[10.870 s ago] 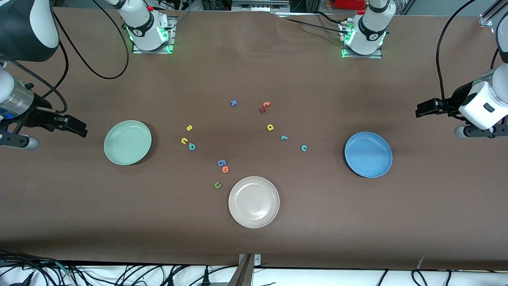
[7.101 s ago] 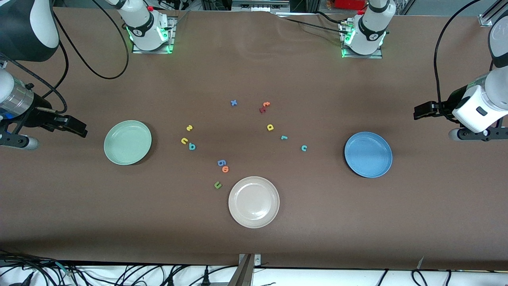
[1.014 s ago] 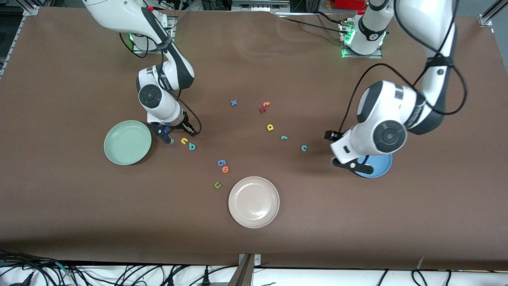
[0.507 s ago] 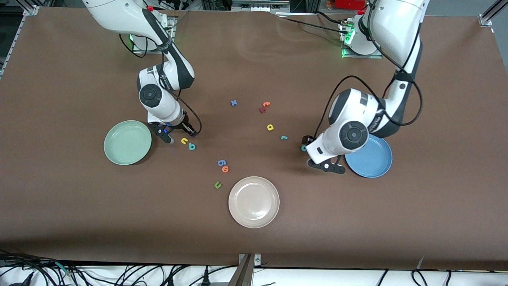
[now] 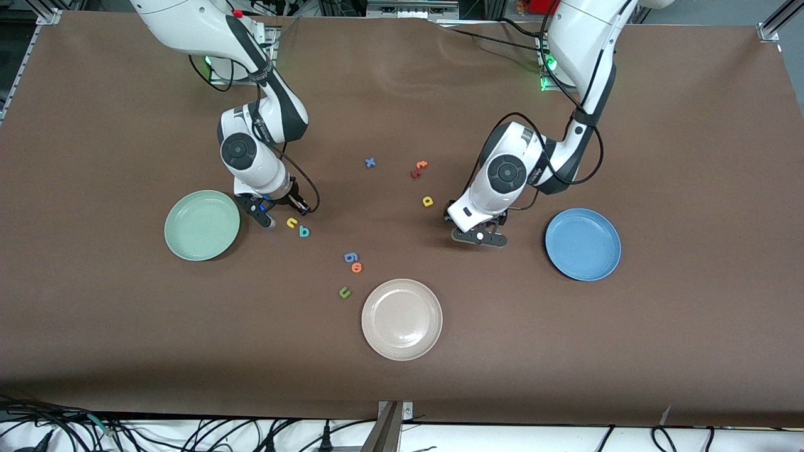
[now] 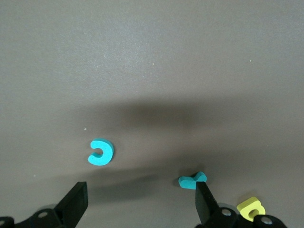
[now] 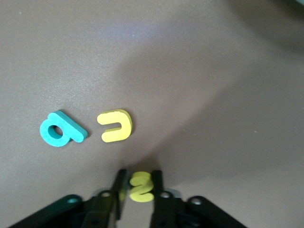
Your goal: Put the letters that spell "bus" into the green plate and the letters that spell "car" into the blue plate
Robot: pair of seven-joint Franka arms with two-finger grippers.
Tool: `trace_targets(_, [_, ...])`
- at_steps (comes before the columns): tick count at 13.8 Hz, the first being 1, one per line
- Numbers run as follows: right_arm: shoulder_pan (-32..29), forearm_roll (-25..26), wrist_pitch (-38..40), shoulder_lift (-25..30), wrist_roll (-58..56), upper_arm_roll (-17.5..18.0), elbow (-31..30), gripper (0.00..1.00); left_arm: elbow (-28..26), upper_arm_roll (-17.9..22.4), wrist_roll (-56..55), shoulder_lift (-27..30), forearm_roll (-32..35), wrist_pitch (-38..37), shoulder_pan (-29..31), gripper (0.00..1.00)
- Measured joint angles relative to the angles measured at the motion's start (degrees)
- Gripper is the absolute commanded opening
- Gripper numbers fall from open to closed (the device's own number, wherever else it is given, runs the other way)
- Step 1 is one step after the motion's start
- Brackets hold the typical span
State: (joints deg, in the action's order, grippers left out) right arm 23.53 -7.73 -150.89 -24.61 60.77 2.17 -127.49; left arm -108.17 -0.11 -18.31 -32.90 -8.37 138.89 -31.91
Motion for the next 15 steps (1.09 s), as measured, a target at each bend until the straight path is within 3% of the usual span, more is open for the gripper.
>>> trace_targets(6, [0.0,0.0,2.1,0.5,-0.1,-0.1,0.6,0.0,-2.1,0.5,0.0,0.2,3.5,4.4,0.2,0.96])
trace_targets(10, [0.0,0.0,22.5,5.5,-2.2,-3.0,7.8,0.0,-2.9,0.9,0.1,0.0,3.7,6.4,0.5,0.97])
trace_targets(13, [-0.2,0.0,37.2,8.2,-10.2,-8.8,14.5,0.0,-3.1,0.9,0.1,-0.5,3.7,7.2,0.9,0.94])
trace_targets(15, [-0.2,0.0,40.8,8.3,-17.9,-13.2,16.3,0.0,-3.1,0.9,0.1,-1.0,3.7,7.6,1.0,0.91])
